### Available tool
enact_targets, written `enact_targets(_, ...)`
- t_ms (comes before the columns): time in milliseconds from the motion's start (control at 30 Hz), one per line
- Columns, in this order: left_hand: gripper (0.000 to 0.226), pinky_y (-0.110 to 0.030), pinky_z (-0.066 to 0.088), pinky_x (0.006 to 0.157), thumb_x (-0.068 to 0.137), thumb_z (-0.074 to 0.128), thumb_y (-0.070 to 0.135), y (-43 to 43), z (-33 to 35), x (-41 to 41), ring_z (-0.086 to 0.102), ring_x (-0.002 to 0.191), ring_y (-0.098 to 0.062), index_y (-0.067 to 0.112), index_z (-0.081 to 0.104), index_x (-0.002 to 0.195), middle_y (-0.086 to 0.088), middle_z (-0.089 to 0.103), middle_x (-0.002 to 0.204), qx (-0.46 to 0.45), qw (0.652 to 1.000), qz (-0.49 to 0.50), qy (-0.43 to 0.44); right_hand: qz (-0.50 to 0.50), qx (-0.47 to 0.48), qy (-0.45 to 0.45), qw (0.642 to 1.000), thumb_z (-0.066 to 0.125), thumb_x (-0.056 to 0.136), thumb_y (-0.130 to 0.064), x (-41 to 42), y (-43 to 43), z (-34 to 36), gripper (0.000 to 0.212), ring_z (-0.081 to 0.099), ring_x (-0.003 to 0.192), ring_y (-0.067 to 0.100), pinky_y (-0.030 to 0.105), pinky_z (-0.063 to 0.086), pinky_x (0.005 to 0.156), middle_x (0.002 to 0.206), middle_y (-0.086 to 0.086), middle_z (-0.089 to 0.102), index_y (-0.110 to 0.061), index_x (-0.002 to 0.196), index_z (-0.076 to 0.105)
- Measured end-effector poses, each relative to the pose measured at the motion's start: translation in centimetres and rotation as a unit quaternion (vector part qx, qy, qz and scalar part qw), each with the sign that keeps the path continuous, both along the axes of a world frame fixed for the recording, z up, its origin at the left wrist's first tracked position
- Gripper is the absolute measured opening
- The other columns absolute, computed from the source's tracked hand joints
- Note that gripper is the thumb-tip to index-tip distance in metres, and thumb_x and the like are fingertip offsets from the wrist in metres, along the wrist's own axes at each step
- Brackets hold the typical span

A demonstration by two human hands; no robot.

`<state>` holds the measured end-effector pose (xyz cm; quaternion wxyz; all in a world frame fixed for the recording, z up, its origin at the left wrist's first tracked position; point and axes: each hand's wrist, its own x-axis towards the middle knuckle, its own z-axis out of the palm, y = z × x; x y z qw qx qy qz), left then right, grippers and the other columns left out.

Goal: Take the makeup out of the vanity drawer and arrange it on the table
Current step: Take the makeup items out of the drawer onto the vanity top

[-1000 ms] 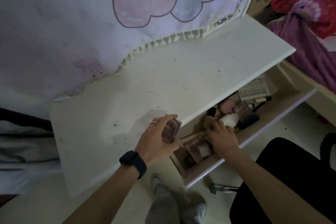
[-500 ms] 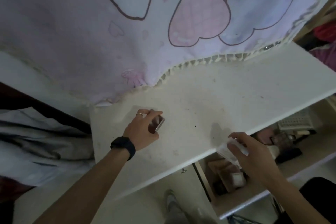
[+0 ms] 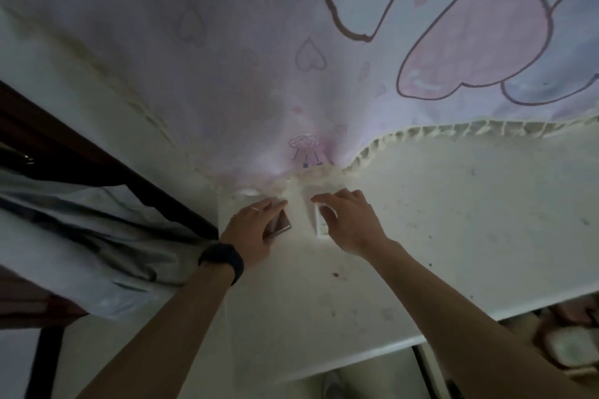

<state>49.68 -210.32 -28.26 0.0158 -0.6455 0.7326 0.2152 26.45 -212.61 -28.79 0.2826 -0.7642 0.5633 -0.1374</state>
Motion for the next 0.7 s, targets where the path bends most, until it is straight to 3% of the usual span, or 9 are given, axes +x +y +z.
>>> enact_targets(133, 0.076, -0.049, 0.031, 0.114, 0.089, 0.060, 0.013, 1.0, -0.4, 0.5, 0.027, 0.145, -0.029, 0.037, 0.028, 0.154, 0.002, 0.027, 0.160, -0.021, 0.998, 0.051, -0.021, 0.008, -0.079, 0.063, 0.995, 0.058, 0.097, -0.028, 1.7, -0.6, 0.0, 0.038, 0.041, 0.133, 0.031, 0.044, 0.043, 0.100, 0.144, -0.001, 0.053, -0.030, 0.135, 0.060)
enact_targets(200, 0.077, -0.051, 0.029, 0.114, 0.090, 0.054, 0.010, 1.5, -0.9, 0.2, 0.020, 0.147, -0.032, 0.040, 0.022, 0.154, 0.003, 0.021, 0.162, -0.013, 0.997, 0.062, -0.048, -0.015, -0.125, 0.051, 0.991, 0.064, 0.092, -0.031, 1.8, 1.0, -0.1, 0.038, 0.047, 0.131, 0.033, 0.046, 0.049, 0.096, 0.142, 0.004, 0.057, -0.023, 0.129, 0.064)
enact_targets(267, 0.072, -0.054, 0.025, 0.116, 0.095, 0.050, 0.019, 2.0, -1.5, -0.4, 0.012, 0.150, -0.034, 0.039, 0.017, 0.155, 0.001, 0.015, 0.165, -0.018, 0.995, 0.073, -0.059, -0.015, -0.153, 0.044, 0.987, 0.069, 0.087, -0.034, 1.7, 3.1, -0.9, 0.041, 0.051, 0.130, 0.034, 0.046, 0.050, 0.096, 0.140, 0.008, 0.059, -0.019, 0.125, 0.067)
enact_targets(400, 0.058, -0.059, 0.021, 0.116, 0.102, 0.039, 0.043, 2.6, -3.0, -1.2, 0.005, 0.151, -0.035, 0.038, 0.017, 0.156, -0.001, 0.010, 0.166, -0.046, 0.993, 0.088, -0.068, -0.014, -0.148, 0.049, 0.988, 0.075, 0.084, -0.015, 0.9, 4.7, -3.1, 0.047, 0.052, 0.133, 0.040, 0.051, 0.052, 0.099, 0.141, 0.017, 0.058, -0.013, 0.130, 0.068)
enact_targets(633, 0.052, -0.063, 0.015, 0.117, 0.105, 0.032, 0.042, 2.6, -3.4, -1.5, 0.000, 0.152, -0.033, 0.036, 0.020, 0.155, -0.001, 0.008, 0.166, -0.048, 0.992, 0.100, -0.059, -0.002, -0.123, -0.004, 0.992, 0.060, 0.095, -0.007, 1.9, 2.3, -3.3, 0.045, 0.038, 0.145, 0.036, 0.044, 0.040, 0.114, 0.152, 0.013, 0.048, -0.013, 0.140, 0.059)
enact_targets(700, 0.053, -0.063, 0.014, 0.117, 0.105, 0.029, 0.042, 2.5, -3.2, -1.6, -0.002, 0.152, -0.033, 0.036, 0.016, 0.156, -0.002, 0.005, 0.166, -0.038, 0.992, 0.096, -0.079, 0.002, -0.128, -0.009, 0.992, 0.062, 0.092, -0.003, 2.2, 2.0, -3.2, 0.047, 0.040, 0.143, 0.039, 0.049, 0.041, 0.113, 0.150, 0.015, 0.050, -0.010, 0.138, 0.060)
